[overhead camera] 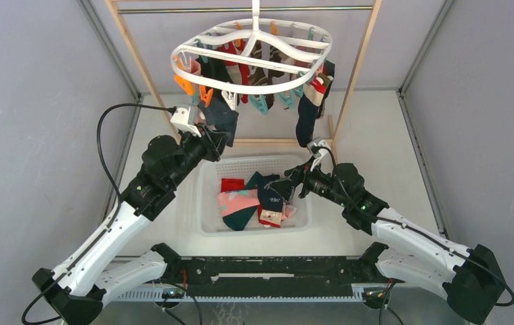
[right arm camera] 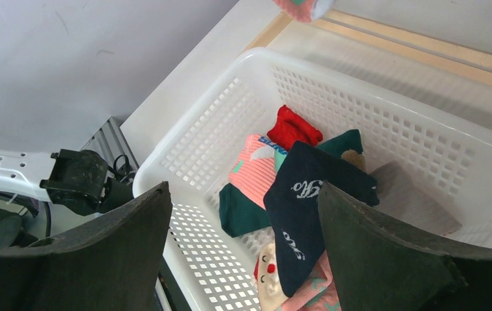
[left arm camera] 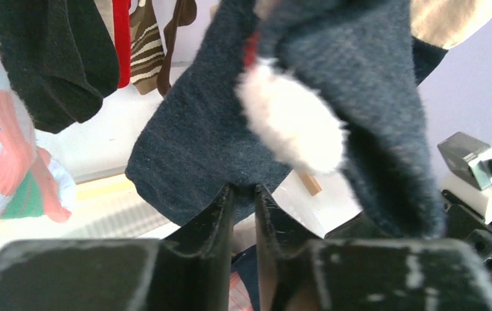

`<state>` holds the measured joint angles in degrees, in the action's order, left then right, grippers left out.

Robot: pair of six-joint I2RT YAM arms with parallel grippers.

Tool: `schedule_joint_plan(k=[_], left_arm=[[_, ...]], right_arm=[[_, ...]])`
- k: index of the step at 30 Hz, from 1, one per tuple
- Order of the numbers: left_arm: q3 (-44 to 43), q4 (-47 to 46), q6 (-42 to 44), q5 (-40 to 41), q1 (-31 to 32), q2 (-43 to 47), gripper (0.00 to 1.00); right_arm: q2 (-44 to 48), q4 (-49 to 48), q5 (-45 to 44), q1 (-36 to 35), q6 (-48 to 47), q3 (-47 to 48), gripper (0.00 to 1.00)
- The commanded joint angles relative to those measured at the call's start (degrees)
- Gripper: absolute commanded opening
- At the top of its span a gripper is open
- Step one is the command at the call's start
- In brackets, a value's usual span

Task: Remove the socks clipped to the hanger
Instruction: Remove the sock from the hanger.

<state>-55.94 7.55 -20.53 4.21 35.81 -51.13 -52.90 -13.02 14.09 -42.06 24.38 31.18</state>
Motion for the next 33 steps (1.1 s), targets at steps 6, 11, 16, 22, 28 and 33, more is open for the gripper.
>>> schedule_joint_plan(k=[6, 11, 16, 22, 28, 33], left_arm=[[-0.3, -2.4, 0.6, -1.6, -0.3, 0.8, 0.05], [-0.1, -2.1, 0.5, -1.7, -0.2, 1.4, 0.04], [0.0, -1.9, 0.2, -2.4, -0.2, 1.5, 0.04], [0.1, -1.6, -0.4, -3.0, -0.2, 2.0, 0.04], [-0.3, -0.9, -1.3, -3.6, -0.2, 2.8, 0.04], [-0.5, 0.0, -3.0, -3.6, -0.2, 3.2, 0.04]], right_arm=[[1.4, -1.9, 0.2, 0.0, 0.4, 2.0, 0.89], [-0.2, -4.4, 0.0, 0.1, 0.6, 3.2, 0.89], [-5.2, -7.9, 0.6, 0.1, 0.8, 5.8, 0.88], [-12.0, -13.3, 0.9, -0.4, 0.7, 10.0, 0.88], [-17.3, -17.5, -1.1, -2.7, -1.0, 14.5, 0.88], [-20.0, -22.5, -2.9, -5.6, -2.1, 15.8, 0.87]])
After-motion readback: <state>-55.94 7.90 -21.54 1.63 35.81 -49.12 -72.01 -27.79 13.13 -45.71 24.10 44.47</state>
